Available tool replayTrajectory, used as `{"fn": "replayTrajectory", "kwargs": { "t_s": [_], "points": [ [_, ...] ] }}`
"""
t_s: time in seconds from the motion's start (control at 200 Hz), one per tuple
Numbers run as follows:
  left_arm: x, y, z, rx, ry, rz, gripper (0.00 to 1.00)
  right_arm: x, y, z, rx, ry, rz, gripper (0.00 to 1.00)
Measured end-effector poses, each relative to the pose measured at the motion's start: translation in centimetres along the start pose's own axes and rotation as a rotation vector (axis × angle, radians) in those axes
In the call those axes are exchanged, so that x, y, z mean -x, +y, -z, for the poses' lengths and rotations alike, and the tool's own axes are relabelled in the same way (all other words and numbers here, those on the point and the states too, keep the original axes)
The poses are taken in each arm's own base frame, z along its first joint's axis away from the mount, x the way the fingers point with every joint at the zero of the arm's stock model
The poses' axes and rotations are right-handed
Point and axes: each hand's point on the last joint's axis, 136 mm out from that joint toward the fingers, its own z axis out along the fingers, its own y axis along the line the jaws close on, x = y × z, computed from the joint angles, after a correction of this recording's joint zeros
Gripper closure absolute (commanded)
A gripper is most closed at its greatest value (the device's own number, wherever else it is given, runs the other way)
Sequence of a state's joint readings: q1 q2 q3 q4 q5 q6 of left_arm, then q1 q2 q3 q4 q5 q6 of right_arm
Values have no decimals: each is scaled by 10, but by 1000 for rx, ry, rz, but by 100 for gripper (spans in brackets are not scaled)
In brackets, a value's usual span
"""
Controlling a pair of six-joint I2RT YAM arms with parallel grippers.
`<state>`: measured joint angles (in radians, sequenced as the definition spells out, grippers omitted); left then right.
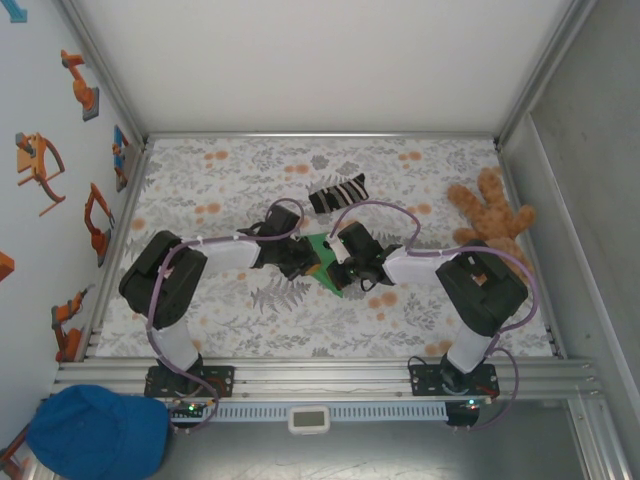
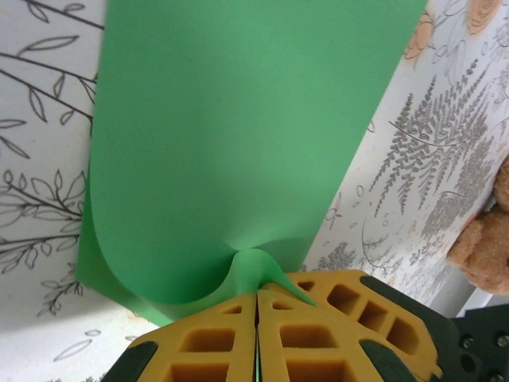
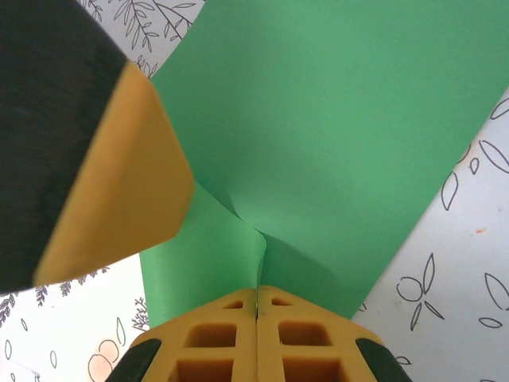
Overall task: Fold a paper plane with a square sheet of paper (pick it up from the middle)
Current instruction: Third fold the triangle at the center of the table.
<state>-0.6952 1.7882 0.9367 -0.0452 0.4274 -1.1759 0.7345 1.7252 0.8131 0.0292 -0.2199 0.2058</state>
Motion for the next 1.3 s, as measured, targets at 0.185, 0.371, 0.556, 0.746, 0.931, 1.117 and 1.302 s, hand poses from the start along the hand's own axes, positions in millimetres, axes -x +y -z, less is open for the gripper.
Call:
{"fn": "replayTrajectory", "kwargs": {
  "t_s": [0.185, 0.371, 0.556, 0.746, 0.931, 1.117, 1.302],
  "points": [
    [-1, 1, -2, 3, 5, 0, 94, 0, 0, 0, 0, 0, 0, 100],
    [-4, 6, -4, 13, 13, 1, 94, 0, 0, 0, 0, 0, -1, 100],
    [-5, 9, -4, 21, 15, 5, 94, 1, 0, -1, 0, 0, -1, 100],
    [-7, 17, -5, 37, 20, 13, 95, 1, 0, -1, 1, -1, -2, 100],
    [-8, 21, -6, 44, 21, 15, 95, 2, -1, -1, 5, -1, -4, 100],
    [-8, 22, -6, 49, 19, 15, 95, 2, -1, -1, 5, -1, -5, 100],
    [-8, 23, -6, 55, 16, 10, 96, 2, -1, -1, 5, 0, -5, 100]
  ]
}}
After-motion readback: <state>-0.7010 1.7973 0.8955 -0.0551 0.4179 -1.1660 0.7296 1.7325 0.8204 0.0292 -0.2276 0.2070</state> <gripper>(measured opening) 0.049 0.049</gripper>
